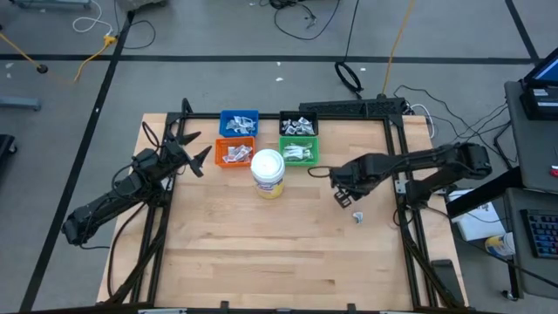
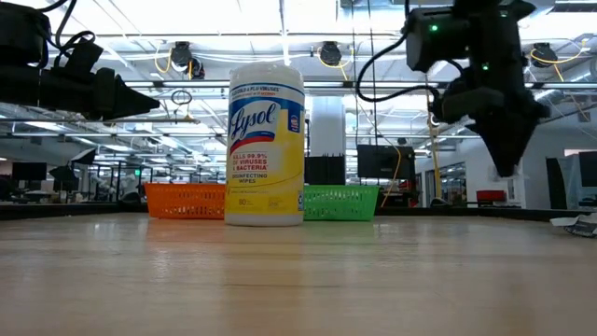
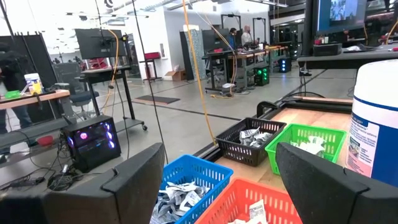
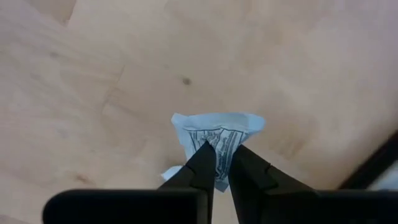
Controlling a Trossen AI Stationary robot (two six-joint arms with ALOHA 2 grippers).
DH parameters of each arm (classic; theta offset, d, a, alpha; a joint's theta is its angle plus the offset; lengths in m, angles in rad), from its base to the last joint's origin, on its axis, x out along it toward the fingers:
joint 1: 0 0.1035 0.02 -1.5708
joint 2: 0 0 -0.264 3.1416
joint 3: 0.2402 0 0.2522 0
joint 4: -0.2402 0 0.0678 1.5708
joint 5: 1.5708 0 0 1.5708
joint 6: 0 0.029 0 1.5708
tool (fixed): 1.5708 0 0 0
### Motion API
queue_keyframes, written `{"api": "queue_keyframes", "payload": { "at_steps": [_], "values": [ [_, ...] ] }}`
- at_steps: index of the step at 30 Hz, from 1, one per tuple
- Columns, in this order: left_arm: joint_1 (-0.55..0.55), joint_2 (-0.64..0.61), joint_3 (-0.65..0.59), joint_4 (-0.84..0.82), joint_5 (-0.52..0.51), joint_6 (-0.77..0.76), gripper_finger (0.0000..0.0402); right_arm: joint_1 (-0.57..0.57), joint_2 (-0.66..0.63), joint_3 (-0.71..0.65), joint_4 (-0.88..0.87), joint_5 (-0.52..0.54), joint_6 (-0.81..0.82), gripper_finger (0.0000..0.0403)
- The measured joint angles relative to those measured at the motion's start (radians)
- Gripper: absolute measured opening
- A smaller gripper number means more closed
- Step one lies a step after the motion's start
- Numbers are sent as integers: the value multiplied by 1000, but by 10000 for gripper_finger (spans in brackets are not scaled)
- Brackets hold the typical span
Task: Pick & Place First Aid Supplies
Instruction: Put the black towelette pack into the black bin
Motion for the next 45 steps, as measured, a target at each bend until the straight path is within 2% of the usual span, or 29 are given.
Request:
{"api": "queue_keyframes", "payload": {
  "at_steps": [4,9,15,20,29,35,45],
  "values": [
    [0,0,0,0,0,0,310,-60,34,77,-68,45,-98,21],
    [0,0,0,0,0,0,310,-165,126,208,-92,71,-313,19],
    [0,0,0,0,0,0,310,-308,274,396,-65,71,-551,25],
    [0,0,0,0,0,0,310,-410,409,572,-23,72,-815,19],
    [0,0,0,0,0,0,310,-533,620,863,117,68,-1240,22],
    [0,0,0,0,0,0,310,-573,744,1020,129,64,-1348,23],
    [0,0,0,0,0,0,310,-581,812,1037,139,11,-1351,35]
  ]
}}
